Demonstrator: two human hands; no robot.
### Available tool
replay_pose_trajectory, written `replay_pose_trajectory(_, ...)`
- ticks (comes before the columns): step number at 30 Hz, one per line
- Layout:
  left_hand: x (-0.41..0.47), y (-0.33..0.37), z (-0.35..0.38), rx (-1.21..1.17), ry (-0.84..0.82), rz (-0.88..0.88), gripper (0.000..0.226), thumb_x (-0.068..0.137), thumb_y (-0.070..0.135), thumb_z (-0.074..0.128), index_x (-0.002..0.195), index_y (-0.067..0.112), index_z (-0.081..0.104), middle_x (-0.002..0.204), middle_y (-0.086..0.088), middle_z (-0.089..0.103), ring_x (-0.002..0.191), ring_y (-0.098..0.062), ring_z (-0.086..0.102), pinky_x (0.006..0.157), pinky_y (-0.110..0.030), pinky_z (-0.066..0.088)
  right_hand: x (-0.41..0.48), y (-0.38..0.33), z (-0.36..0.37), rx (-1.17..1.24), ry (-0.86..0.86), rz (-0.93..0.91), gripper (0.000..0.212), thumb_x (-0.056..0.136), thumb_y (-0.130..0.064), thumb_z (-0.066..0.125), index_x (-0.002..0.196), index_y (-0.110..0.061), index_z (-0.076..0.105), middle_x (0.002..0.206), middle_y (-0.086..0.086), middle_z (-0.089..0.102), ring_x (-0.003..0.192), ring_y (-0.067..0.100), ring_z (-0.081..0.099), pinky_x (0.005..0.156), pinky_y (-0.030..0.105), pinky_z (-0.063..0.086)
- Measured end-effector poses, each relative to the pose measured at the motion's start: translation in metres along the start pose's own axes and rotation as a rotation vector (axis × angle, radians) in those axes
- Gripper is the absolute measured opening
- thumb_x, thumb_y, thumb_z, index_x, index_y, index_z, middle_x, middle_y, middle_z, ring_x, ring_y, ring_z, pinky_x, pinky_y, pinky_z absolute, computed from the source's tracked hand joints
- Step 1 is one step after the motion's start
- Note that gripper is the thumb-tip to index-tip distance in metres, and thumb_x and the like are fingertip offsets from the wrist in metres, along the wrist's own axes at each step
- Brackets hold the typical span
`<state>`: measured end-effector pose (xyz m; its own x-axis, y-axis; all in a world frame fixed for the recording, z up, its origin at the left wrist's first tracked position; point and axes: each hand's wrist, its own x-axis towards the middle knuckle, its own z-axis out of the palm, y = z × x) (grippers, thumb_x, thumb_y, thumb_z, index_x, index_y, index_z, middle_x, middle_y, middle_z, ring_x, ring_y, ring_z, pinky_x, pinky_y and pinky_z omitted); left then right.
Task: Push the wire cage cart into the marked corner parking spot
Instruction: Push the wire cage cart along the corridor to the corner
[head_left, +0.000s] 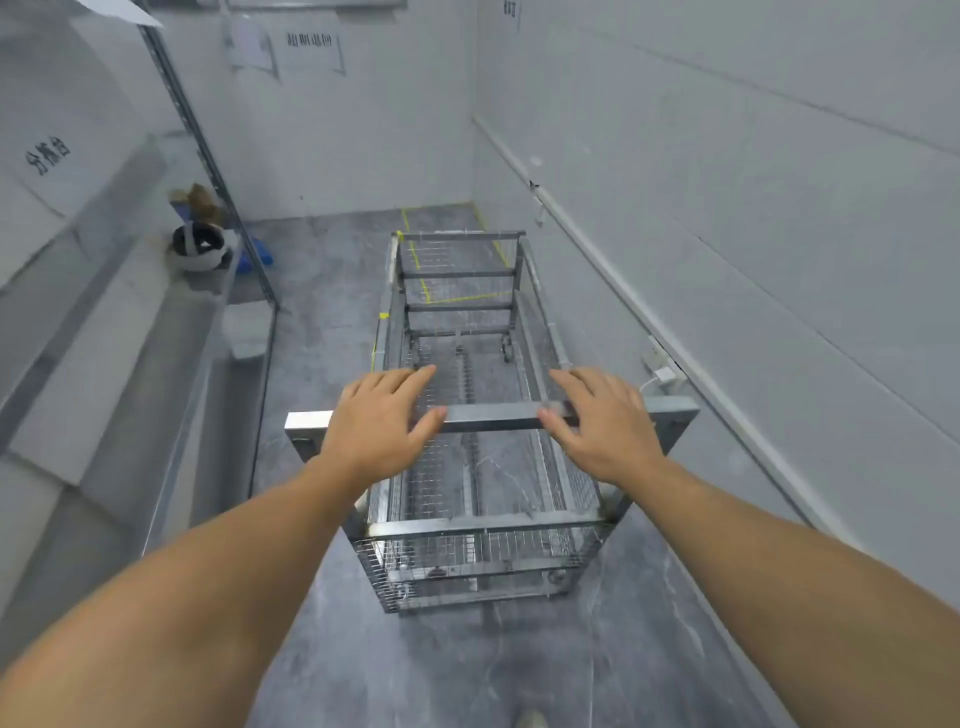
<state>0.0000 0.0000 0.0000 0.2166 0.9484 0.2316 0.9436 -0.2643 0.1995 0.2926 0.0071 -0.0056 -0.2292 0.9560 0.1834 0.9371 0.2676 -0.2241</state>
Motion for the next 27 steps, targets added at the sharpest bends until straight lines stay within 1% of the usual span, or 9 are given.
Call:
replay_pose_trajectory(4,-0.002,-0.012,0.017,0.037,-0.059,0.012,0.061,0.091,0.064,0.031,0.139,0.028,0.042,0.129,0.005,0.056,0.113,-0.021,0.049,0.093,-0.043,0.038,-0.004,0.010,0.015,-0.075,-0.046,0.012,0.061,0.093,-0.068,0.030,0.144,-0.034,0.038,0.143,-0.003,0.045,0.134,0.021,0.035,0.116,0.054,0.015)
replay_pose_trajectory(6,-0.003,-0.016,0.024,0.055,-0.077,0.018,0.061,0.091,0.065,0.029,0.137,0.029,0.044,0.125,0.007,0.057,0.109,-0.019,0.051,0.091,-0.041,0.036,-0.004,0.013,0.022,-0.086,-0.051,0.009,0.061,0.092,-0.070,0.029,0.142,-0.037,0.039,0.140,-0.005,0.047,0.134,0.020,0.036,0.117,0.054,0.009)
replay_pose_trajectory(8,-0.003,-0.017,0.028,0.081,-0.073,0.031,0.059,0.091,0.066,0.028,0.133,0.030,0.047,0.120,0.009,0.060,0.105,-0.017,0.053,0.091,-0.039,0.034,-0.003,0.017,0.028,-0.109,-0.045,-0.003,0.060,0.091,-0.071,0.028,0.140,-0.039,0.040,0.135,-0.007,0.050,0.131,0.019,0.037,0.117,0.054,0.006)
replay_pose_trajectory(11,-0.002,-0.016,0.031,0.109,-0.041,0.029,0.055,0.090,0.066,0.026,0.124,0.031,0.052,0.107,0.011,0.062,0.097,-0.016,0.054,0.086,-0.037,0.032,0.003,0.019,0.033,-0.123,-0.036,0.013,0.053,0.092,-0.071,0.025,0.132,-0.042,0.044,0.124,-0.009,0.055,0.122,0.019,0.042,0.115,0.051,0.009)
replay_pose_trajectory(15,0.002,-0.018,0.034,0.129,-0.038,0.019,0.053,0.089,0.069,0.022,0.110,0.033,0.055,0.097,0.015,0.060,0.091,-0.013,0.053,0.081,-0.034,0.030,0.009,0.022,0.039,-0.141,0.019,-0.009,0.051,0.092,-0.071,0.025,0.122,-0.039,0.051,0.108,-0.010,0.059,0.106,0.019,0.047,0.104,0.046,0.021)
replay_pose_trajectory(18,0.008,-0.019,0.034,0.128,-0.062,0.006,0.051,0.088,0.071,0.020,0.100,0.033,0.052,0.092,0.017,0.056,0.089,-0.011,0.051,0.080,-0.034,0.029,0.015,0.025,0.038,-0.135,0.017,-0.016,0.051,0.091,-0.071,0.025,0.119,-0.039,0.053,0.106,-0.011,0.059,0.102,0.018,0.048,0.099,0.043,0.022)
replay_pose_trajectory(21,0.019,-0.018,0.034,0.135,-0.088,-0.004,0.046,0.087,0.073,0.022,0.093,0.034,0.048,0.087,0.018,0.051,0.081,-0.010,0.044,0.078,-0.034,0.028,0.024,0.027,0.038,-0.126,0.012,-0.021,0.053,0.090,-0.072,0.023,0.117,-0.038,0.053,0.106,-0.012,0.059,0.103,0.018,0.048,0.096,0.041,0.020)
replay_pose_trajectory(24,0.034,-0.018,0.034,0.133,-0.128,0.004,0.051,0.084,0.076,0.020,0.090,0.033,0.047,0.084,0.017,0.050,0.077,-0.011,0.043,0.075,-0.035,0.027,0.034,0.033,0.038,-0.131,-0.007,-0.026,0.055,0.089,-0.074,0.022,0.117,-0.037,0.052,0.107,-0.012,0.058,0.104,0.017,0.048,0.095,0.041,0.021)
replay_pose_trajectory(27,0.048,-0.019,0.035,0.103,-0.141,0.007,0.054,0.079,0.080,0.017,0.080,0.031,0.041,0.073,0.016,0.045,0.071,-0.014,0.044,0.070,-0.035,0.027,0.048,0.038,0.037,-0.161,-0.053,-0.030,0.062,0.085,-0.079,0.019,0.114,-0.035,0.052,0.106,-0.012,0.057,0.102,0.016,0.047,0.094,0.041,0.023)
